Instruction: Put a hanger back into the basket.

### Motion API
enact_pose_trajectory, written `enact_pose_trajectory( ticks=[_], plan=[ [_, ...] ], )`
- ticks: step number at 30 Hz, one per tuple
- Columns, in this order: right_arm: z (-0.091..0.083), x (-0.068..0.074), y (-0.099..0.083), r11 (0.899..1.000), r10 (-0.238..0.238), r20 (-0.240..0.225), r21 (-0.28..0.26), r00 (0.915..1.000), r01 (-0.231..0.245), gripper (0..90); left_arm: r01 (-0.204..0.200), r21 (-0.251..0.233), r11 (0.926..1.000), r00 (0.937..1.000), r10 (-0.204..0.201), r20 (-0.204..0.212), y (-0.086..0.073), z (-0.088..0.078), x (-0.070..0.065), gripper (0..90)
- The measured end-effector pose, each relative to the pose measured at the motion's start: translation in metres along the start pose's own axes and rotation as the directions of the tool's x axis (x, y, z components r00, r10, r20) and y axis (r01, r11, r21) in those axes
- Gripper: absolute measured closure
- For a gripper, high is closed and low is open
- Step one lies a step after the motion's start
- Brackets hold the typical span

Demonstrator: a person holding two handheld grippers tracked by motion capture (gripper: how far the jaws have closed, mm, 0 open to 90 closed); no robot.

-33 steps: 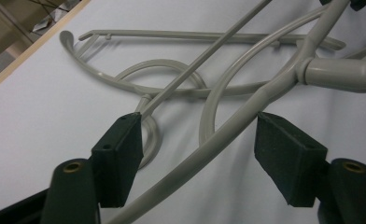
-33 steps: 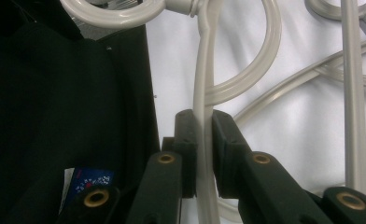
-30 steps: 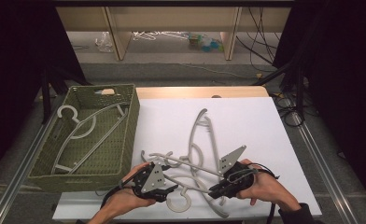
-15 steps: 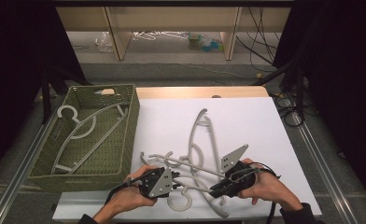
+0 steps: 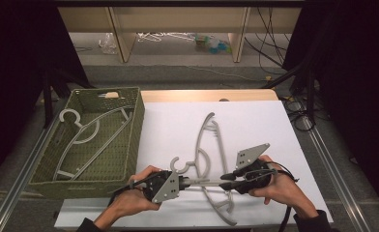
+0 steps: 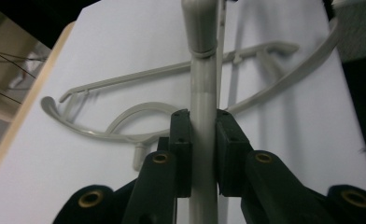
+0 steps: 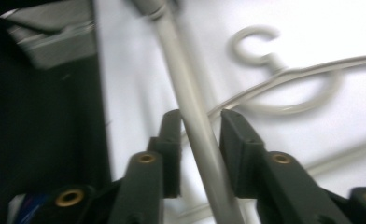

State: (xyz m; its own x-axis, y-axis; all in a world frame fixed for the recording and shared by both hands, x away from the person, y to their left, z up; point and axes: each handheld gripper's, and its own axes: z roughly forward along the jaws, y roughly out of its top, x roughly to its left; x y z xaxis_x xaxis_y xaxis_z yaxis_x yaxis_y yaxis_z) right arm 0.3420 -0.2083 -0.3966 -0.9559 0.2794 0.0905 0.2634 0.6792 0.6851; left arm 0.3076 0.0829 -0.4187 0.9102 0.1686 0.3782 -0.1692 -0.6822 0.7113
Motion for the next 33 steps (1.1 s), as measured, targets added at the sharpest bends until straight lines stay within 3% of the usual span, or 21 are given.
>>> enact_pose_trajectory(
  ticks=[2, 3, 4, 8, 11, 13, 14, 15, 16, 17, 18, 19, 20, 23, 24, 25, 26, 28, 30, 32, 33],
  plan=[
    [-0.003, 0.000, 0.003, 1.000, -0.004, 0.034, -0.022, 0.9994, 0.005, 61.6, 0.039, 0.009, 0.9992, 0.9992, -0.039, -0.005, 0.002, -0.001, 0.001, 78.9],
    [-0.004, 0.001, 0.006, 0.998, 0.012, 0.078, -0.058, 0.9969, -0.007, 52.8, 0.060, 0.022, 0.9979, 0.9981, -0.060, -0.012, 0.003, -0.002, 0.003, 79.0],
    [-0.004, 0.001, 0.006, 0.998, 0.012, 0.078, -0.058, 0.9969, -0.007, 52.8, 0.060, 0.022, 0.9979, 0.9981, -0.060, -0.012, 0.003, -0.002, 0.003, 78.9],
    [-0.007, 0.000, 0.010, 0.993, 0.048, 0.127, -0.114, 0.9908, -0.033, 43.0, 0.163, 0.043, 0.9857, 0.9866, -0.162, -0.018, 0.006, -0.006, 0.004, 79.0],
    [-0.013, 0.001, 0.013, 0.983, 0.081, 0.166, -0.178, 0.9827, -0.051, 38.0, 0.268, 0.048, 0.9622, 0.9630, -0.266, -0.039, 0.006, -0.011, 0.010, 79.0],
    [-0.018, 0.004, 0.016, 0.973, 0.114, 0.185, -0.218, 0.9761, -0.072, 34.9, 0.316, 0.043, 0.9477, 0.9481, -0.314, -0.047, 0.005, -0.014, 0.014, 79.0],
    [-0.020, 0.006, 0.017, 0.967, 0.132, 0.207, -0.243, 0.9693, -0.080, 32.8, 0.367, 0.036, 0.9295, 0.9293, -0.365, -0.058, 0.004, -0.018, 0.018, 79.0],
    [-0.020, 0.006, 0.017, 0.967, 0.132, 0.207, -0.243, 0.9693, -0.080, 32.8, 0.367, 0.036, 0.9295, 0.9293, -0.365, -0.058, 0.004, -0.018, 0.018, 79.0],
    [-0.022, 0.009, 0.017, 0.965, 0.146, 0.211, -0.246, 0.9666, -0.093, 31.4, 0.382, 0.034, 0.9234, 0.9230, -0.380, -0.062, 0.003, -0.020, 0.020, 79.0],
    [-0.024, 0.013, 0.018, 0.960, 0.153, 0.209, -0.263, 0.9658, -0.096, 31.3, 0.417, 0.031, 0.9084, 0.9075, -0.414, -0.071, 0.001, -0.026, 0.025, 79.0],
    [-0.024, 0.013, 0.018, 0.960, 0.153, 0.209, -0.263, 0.9658, -0.096, 31.3, 0.417, 0.031, 0.9084, 0.9075, -0.414, -0.071, 0.001, -0.026, 0.025, 79.0],
    [-0.025, 0.015, 0.018, 0.958, 0.162, 0.214, -0.270, 0.9634, -0.101, 31.3, 0.440, 0.021, 0.8977, 0.8963, -0.438, -0.072, 0.001, -0.029, 0.028, 79.0],
    [-0.025, 0.017, 0.017, 0.956, 0.166, 0.219, -0.273, 0.9614, -0.103, 31.3, 0.451, 0.014, 0.8925, 0.8906, -0.449, -0.075, 0.000, -0.031, 0.030, 79.0],
    [-0.023, 0.023, 0.013, 0.950, 0.180, 0.212, -0.290, 0.9605, -0.114, 30.9, 0.501, -0.015, 0.8651, 0.8623, -0.501, -0.074, 0.000, -0.040, 0.036, 79.0],
    [-0.021, 0.025, 0.011, 0.949, 0.187, 0.208, -0.290, 0.9601, -0.121, 30.8, 0.523, -0.037, 0.8517, 0.8482, -0.524, -0.077, 0.000, -0.043, 0.037, 79.0],
    [-0.018, 0.029, 0.007, 0.949, 0.189, 0.198, -0.287, 0.9617, -0.127, 30.1, 0.521, -0.034, 0.8528, 0.8492, -0.522, -0.078, 0.000, -0.047, 0.040, 79.0],
    [-0.016, 0.030, 0.005, 0.950, 0.190, 0.195, -0.284, 0.9622, -0.129, 30.0, 0.537, -0.053, 0.8417, 0.8372, -0.540, -0.087, 0.002, -0.049, 0.041, 79.0],
    [-0.014, 0.031, 0.003, 0.949, 0.189, 0.198, -0.288, 0.9618, -0.127, 29.9, 0.543, -0.066, 0.8369, 0.8327, -0.547, -0.084, 0.003, -0.055, 0.044, 79.0],
    [-0.008, 0.032, -0.003, 0.950, 0.201, 0.189, -0.275, 0.9611, -0.145, 29.0, 0.569, -0.098, 0.8167, 0.8144, -0.576, -0.073, 0.007, -0.059, 0.046, 79.0],
    [-0.004, 0.032, -0.007, 0.952, 0.210, 0.172, -0.261, 0.9625, -0.160, 28.9, 0.580, -0.109, 0.8072, 0.8070, -0.588, -0.057, 0.011, -0.065, 0.049, 79.0],
    [-0.004, 0.032, -0.007, 0.952, 0.210, 0.172, -0.261, 0.9625, -0.160, 28.9, 0.578, -0.115, 0.8078, 0.8084, -0.586, -0.053, 0.014, -0.068, 0.050, 79.0]
  ],
)
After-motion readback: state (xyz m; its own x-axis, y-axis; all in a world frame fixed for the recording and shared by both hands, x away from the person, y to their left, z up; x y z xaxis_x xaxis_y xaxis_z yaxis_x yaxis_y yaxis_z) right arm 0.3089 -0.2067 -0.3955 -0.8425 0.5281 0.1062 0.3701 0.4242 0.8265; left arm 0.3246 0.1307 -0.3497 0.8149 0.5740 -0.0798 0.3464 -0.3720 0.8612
